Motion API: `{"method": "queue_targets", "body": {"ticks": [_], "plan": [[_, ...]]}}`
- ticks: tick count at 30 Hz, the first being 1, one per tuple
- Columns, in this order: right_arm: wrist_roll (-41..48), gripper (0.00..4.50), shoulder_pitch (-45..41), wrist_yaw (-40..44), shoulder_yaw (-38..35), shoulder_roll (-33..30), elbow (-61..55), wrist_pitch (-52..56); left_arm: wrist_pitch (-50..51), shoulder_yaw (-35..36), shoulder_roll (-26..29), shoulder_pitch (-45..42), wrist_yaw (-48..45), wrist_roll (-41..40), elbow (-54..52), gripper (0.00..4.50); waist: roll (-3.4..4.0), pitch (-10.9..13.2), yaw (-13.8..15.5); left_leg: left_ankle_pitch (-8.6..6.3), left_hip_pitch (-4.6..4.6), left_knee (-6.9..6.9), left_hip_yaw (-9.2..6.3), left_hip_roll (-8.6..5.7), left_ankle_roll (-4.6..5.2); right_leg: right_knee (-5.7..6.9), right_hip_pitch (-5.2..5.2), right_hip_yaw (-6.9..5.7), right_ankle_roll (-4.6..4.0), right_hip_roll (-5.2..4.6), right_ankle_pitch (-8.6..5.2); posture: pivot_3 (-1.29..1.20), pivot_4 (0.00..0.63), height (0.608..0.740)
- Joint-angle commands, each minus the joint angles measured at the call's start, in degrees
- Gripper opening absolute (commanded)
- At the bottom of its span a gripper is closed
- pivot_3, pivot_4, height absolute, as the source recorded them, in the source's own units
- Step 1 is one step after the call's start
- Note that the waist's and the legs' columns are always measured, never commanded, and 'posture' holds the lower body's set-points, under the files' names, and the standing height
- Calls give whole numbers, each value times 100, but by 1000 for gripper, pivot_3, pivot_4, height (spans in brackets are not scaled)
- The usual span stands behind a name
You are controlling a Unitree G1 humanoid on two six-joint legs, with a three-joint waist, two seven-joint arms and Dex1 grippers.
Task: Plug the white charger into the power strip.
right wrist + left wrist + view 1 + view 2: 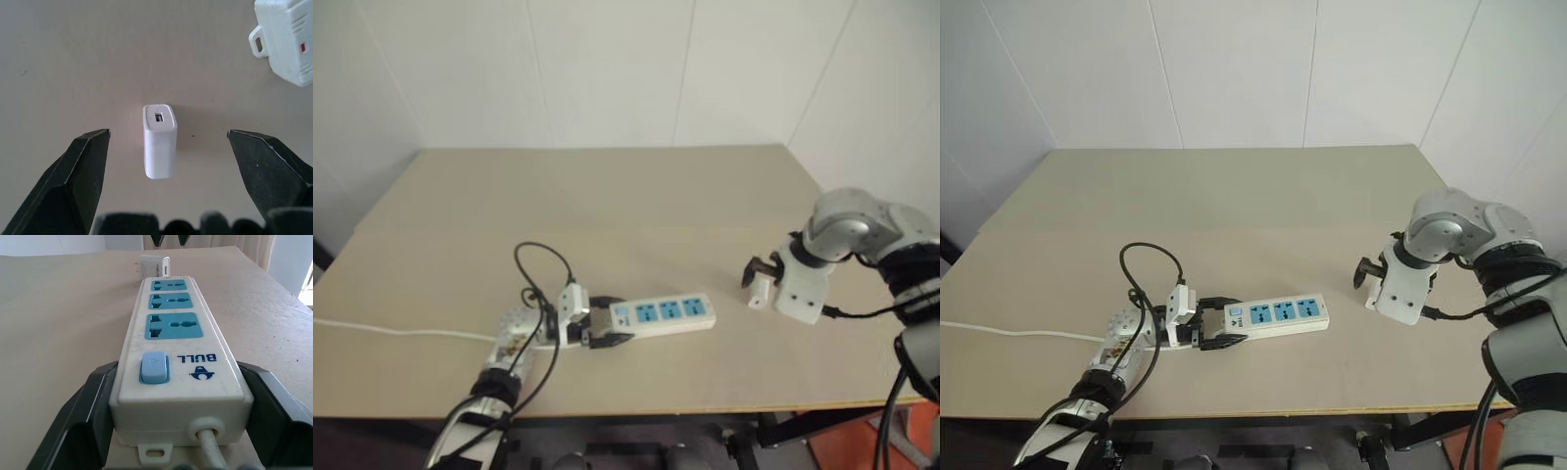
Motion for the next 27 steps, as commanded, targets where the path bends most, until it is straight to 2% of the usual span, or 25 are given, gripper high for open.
{"method": "queue_targets", "body": {"ticks": [1, 9, 27], "plan": [[-567, 4500, -350, -546, 83, 107, 417, -260, 29, -99, 21, 69, 17, 21, -171, 3277, 2, 1, -7, 0, 0, 0, 0, 0, 0, 1, 0, 0, -1, 0, 0, 0, 150, 740], [-1568, 4500, -639, -1787, 369, 364, 1086, -414, 25, -122, 32, 183, 89, 35, -258, 3277, 8, 5, -14, 0, 1, 0, 1, -1, -1, 3, -1, 1, -2, 0, 0, 0, 150, 740], [-3607, 4500, -889, -4509, 1287, 693, 1629, -29, -9, -222, 73, 324, 203, 91, -353, 3277, 14, 5, -35, 0, 2, -1, 1, -2, -1, 7, -4, 2, -4, 0, 0, 0, 150, 740]]}}
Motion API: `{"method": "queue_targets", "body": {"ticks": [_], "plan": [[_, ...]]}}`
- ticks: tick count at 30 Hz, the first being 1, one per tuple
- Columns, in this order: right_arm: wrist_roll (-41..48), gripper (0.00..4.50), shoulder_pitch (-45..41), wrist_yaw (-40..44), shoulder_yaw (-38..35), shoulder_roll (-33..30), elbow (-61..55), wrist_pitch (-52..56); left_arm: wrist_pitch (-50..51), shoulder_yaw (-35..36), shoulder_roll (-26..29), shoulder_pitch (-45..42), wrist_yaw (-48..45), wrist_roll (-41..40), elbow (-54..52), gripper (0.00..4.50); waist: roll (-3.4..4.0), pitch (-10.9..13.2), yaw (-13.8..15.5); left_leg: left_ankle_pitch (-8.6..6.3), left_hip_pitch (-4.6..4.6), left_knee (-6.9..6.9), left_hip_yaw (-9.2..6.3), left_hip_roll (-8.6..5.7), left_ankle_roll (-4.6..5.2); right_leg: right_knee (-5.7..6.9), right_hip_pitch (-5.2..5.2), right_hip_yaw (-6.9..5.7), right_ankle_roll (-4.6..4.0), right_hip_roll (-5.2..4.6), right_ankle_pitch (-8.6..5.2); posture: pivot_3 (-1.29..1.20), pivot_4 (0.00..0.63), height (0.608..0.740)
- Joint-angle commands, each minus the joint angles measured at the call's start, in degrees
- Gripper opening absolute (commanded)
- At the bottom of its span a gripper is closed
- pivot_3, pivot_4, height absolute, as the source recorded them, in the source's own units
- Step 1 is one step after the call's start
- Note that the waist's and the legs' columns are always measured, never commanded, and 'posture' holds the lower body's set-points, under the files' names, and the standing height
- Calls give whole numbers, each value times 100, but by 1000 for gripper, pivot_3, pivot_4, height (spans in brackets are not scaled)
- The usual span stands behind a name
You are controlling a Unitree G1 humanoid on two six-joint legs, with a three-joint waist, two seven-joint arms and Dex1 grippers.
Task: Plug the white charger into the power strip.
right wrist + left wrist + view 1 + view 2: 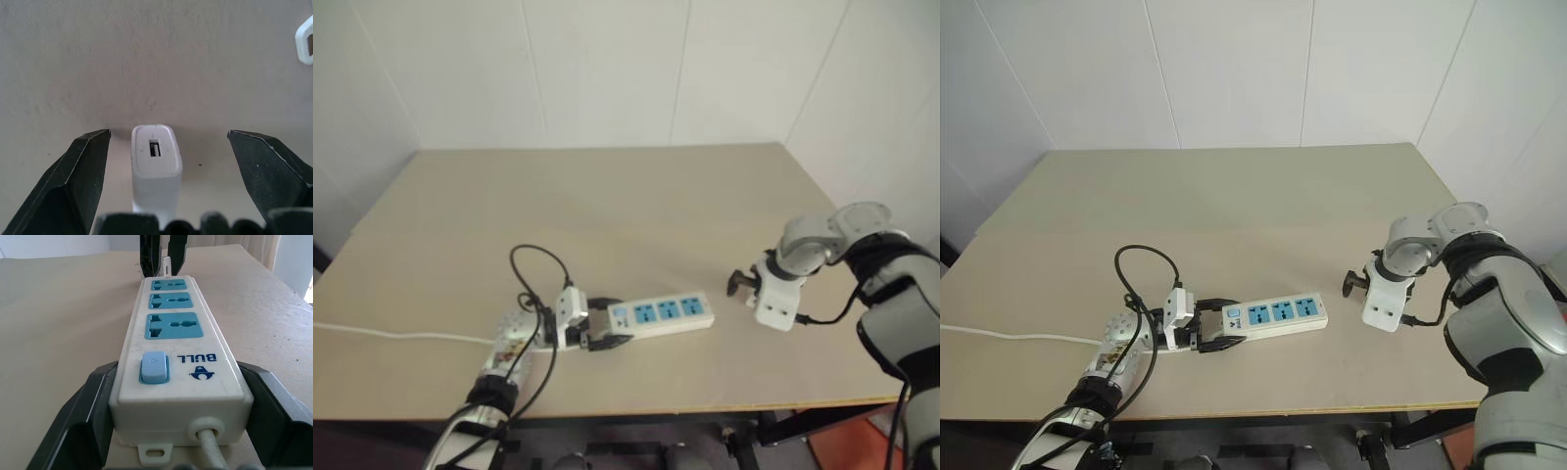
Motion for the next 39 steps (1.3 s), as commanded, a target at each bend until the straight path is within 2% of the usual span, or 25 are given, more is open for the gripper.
{"method": "queue_targets", "body": {"ticks": [1, 6, 9, 17, 23, 27, 31, 33, 35, 39], "plan": [[-354, 4500, -270, -510, 164, -31, 100, 124, -9, -139, 28, 81, 16, 103, -12, 3277, 1, 0, 0, 0, 0, 0, 0, 0, 0, 0, 0, 0, 0, 0, 0, 0, 150, 740], [-660, 4500, -384, -935, 435, 32, 268, 64, -32, -151, 52, 105, 26, 106, -20, 3277, 2, -1, -4, 0, 1, 0, 0, -1, 0, 2, -1, 1, -1, 0, 0, 0, 150, 740], [-799, 3911, -443, -1292, 560, 68, 290, -25, -56, -143, 65, 98, 58, 119, -8, 3277, 2, -1, -5, 0, 1, 0, 0, -1, 0, 2, -1, 1, -1, 0, 0, 0, 150, 740], [-1045, 1190, -581, -1790, 832, 177, 408, -80, -99, -161, 73, 97, 100, 139, 10, 3277, 5, -2, -16, 0, 3, 0, 0, -1, -1, 5, -1, 1, -2, 1, 1, 0, 150, 740], [-688, 1120, -574, -1568, 653, 136, 603, -156, -128, -186, 80, 61, 104, 158, 57, 3277, 5, -2, -14, 0, 3, 0, 0, -1, -1, 5, -1, 1, -2, 1, 1, 0, 150, 740], [828, 1120, -370, -558, -375, 38, 1276, -104, -138, -163, 127, -5, 58, 126, 108, 3277, 5, -2, -14, 0, 2, -1, 0, 0, 0, 3, 0, 1, -3, 1, 1, 0, 150, 740], [3011, 1120, 221, 1178, -2008, 116, 1550, 541, -148, -127, 209, -85, -32, 88, 193, 3277, 3, -3, -18, 0, 8, -1, -4, 2, 0, -5, 18, -2, -3, 1, 2, 0, 150, 740], [4581, 1120, 804, 2221, -3020, 250, 967, 1572, -185, -143, 259, -118, -127, 89, 242, 3277, 0, -4, -27, 0, 14, -2, -5, 2, 0, -7, 26, -3, -4, 2, 3, 0, 150, 740], [6034, 1120, 1444, 2938, -3822, 384, -231, 3153, -190, -154, 288, -131, -249, 50, 261, 3277, 2, -4, -49, 0, 13, -1, -8, 4, 1, -3, 25, -2, -4, 3, 4, 0, 150, 740], [7914, 1120, 2486, 3273, -4715, 468, -2629, 6075, -232, -173, 310, -159, -526, -40, 328, 3277, 11, -3, -56, 0, 5, -2, -14, 6, 1, 4, 12, -3, -5, 4, 5, 0, 150, 740]]}}
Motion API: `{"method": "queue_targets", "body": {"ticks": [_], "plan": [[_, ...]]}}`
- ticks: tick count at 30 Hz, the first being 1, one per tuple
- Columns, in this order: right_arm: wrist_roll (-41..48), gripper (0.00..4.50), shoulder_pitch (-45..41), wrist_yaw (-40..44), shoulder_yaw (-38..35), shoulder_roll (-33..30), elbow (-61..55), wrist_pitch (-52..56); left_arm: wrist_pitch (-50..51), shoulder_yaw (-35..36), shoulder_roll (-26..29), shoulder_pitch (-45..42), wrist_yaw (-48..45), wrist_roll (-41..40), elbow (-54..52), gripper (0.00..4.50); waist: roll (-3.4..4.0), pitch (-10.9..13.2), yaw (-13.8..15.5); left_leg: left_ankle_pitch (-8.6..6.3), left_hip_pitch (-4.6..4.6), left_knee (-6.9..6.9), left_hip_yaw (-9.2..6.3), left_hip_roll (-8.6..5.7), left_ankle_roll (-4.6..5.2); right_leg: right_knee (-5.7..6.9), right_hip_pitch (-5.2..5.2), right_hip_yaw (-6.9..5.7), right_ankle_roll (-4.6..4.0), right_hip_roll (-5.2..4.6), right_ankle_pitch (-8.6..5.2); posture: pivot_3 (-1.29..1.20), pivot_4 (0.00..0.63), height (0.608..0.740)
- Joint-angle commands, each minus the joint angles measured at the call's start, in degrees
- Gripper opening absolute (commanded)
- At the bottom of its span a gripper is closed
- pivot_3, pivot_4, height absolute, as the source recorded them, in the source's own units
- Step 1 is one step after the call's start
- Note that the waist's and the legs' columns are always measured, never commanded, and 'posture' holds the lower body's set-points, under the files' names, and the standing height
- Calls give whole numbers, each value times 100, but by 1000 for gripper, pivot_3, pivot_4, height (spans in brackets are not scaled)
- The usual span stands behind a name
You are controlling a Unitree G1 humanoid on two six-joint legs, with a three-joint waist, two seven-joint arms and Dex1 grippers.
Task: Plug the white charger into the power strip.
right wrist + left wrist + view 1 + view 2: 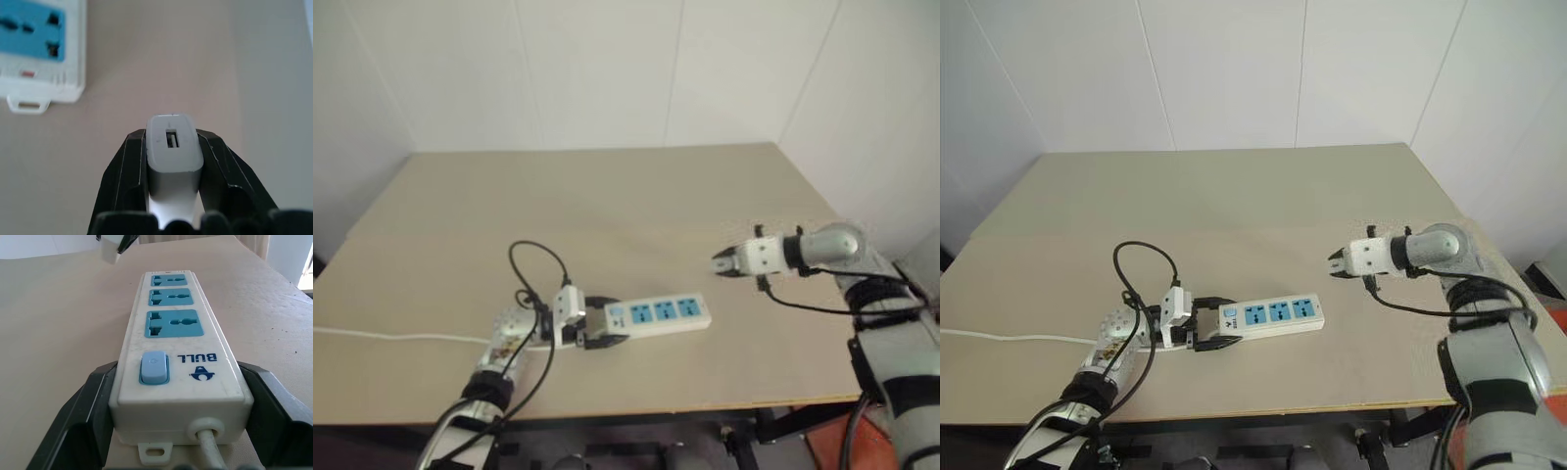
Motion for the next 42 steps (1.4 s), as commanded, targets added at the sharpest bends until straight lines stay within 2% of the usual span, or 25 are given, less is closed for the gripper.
{"method": "queue_targets", "body": {"ticks": [1, 4, 8, 12, 16, 24, 28, 42], "plan": [[1637, 1120, 420, 121, -792, 4, -1927, 2382, -103, -116, 97, 2, -385, 23, 156, 3277, 1, 0, 6, 0, -2, 0, -1, 0, 0, 0, -1, -1, 0, 0, 0, 0, 150, 740], [2310, 1120, 888, -8, -1007, 193, -2886, 3614, -358, -123, 110, -67, -585, 10, 338, 3277, 1, -1, 42, 0, -1, 2, 1, -1, 0, -2, 0, -1, 0, 0, 0, 0, 150, 740], [2650, 1120, 1349, -315, -1037, 618, -3667, 4415, -413, -97, 96, -261, -753, -18, 637, 3277, -1, -2, 63, 0, 0, 3, 1, -1, 1, -1, 2, -3, 0, 1, 0, 0, 150, 740], [2402, 1120, 1763, -611, -785, 1037, -4153, 4533, -297, -149, 120, -467, -1002, 9, 852, 3277, -1, -2, 67, 0, -7, 4, 1, -2, 0, -3, -5, -4, 2, 2, -1, 0, 150, 740], [2553, 1120, 1999, -571, -665, 1295, -4522, 4842, -407, -123, 76, -583, -1050, 16, 972, 3277, -1, -1, 70, 0, -12, 4, 1, -2, 0, -4, -9, -5, 3, 2, -1, 0, 150, 740], [2396, 1120, 2270, -291, -463, 1511, -4854, 4567, -408, -99, 83, -652, -1078, 24, 1056, 3277, -1, -1, 67, 0, -12, 5, -1, -2, 0, -4, -9, -7, 4, 4, -2, 0, 150, 740], [2126, 1120, 2359, -155, -307, 1649, -4681, 4047, -404, -99, 67, -636, -1016, 51, 1063, 3277, -1, -1, 69, 0, -11, 5, 0, -2, 0, -3, -9, -7, 4, 4, -2, 0, 150, 740], [1860, 1120, 1807, 526, -130, 1866, -3549, 3531, -173, -130, -6, -554, -1005, 1, 822, 3277, -1, -1, 76, 0, -11, 5, -1, -2, 0, -4, -8, -7, 5, 4, -2, 0, 150, 740]]}}
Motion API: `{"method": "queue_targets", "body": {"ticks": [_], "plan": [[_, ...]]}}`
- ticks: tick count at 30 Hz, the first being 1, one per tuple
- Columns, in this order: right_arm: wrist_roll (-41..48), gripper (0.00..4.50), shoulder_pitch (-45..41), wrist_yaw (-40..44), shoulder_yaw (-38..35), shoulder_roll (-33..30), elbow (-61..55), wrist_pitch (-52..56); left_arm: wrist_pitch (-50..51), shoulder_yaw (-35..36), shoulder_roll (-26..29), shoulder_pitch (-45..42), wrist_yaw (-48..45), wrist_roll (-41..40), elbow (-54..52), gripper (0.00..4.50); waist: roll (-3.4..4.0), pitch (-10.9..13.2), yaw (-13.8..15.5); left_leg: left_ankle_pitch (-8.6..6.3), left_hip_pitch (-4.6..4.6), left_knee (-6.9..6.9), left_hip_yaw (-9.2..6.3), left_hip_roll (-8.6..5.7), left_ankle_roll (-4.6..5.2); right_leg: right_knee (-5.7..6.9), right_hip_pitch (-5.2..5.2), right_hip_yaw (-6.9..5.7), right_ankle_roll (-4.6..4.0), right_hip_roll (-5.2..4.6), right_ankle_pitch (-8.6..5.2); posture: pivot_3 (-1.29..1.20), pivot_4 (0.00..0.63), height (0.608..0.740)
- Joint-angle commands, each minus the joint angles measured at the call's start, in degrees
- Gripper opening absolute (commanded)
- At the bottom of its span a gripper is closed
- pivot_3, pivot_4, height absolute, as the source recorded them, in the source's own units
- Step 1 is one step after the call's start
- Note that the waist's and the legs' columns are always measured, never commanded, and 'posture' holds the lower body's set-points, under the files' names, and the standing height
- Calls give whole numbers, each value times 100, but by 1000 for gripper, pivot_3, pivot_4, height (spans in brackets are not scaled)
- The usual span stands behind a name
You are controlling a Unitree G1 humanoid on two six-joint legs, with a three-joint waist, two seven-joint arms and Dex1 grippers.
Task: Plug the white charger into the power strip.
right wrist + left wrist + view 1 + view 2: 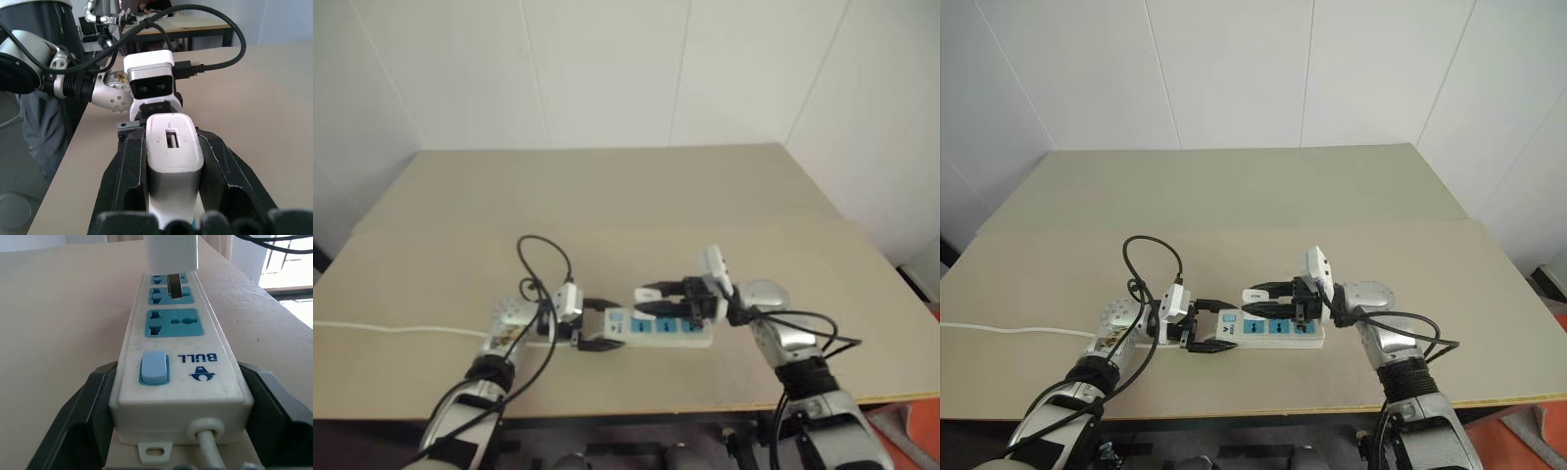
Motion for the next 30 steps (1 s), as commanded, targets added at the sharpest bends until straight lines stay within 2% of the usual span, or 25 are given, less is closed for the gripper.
{"method": "queue_targets", "body": {"ticks": [1, 13, 30], "plan": [[-21, 1120, -234, 124, -53, 67, 177, -250, 51, -80, -3, 48, -18, 109, -137, 3277, 0, 0, 2, 0, -1, 0, 0, 0, 0, 0, 0, 0, 0, 0, 0, 0, 150, 740], [-299, 1120, -424, 193, -21, 322, 945, -776, 98, -60, 37, 100, 70, 110, -258, 3277, 0, 0, 1, 0, -1, 0, 0, 0, 0, -1, 0, 0, 0, -1, 0, 0, 150, 740], [-262, 1120, -253, 166, -85, 171, 864, -771, 141, -91, 39, 42, 82, 140, -277, 3277, 0, 0, 1, 0, 1, 1, 0, 0, 0, 2, 0, 0, 0, 0, 0, 0, 150, 740]]}}
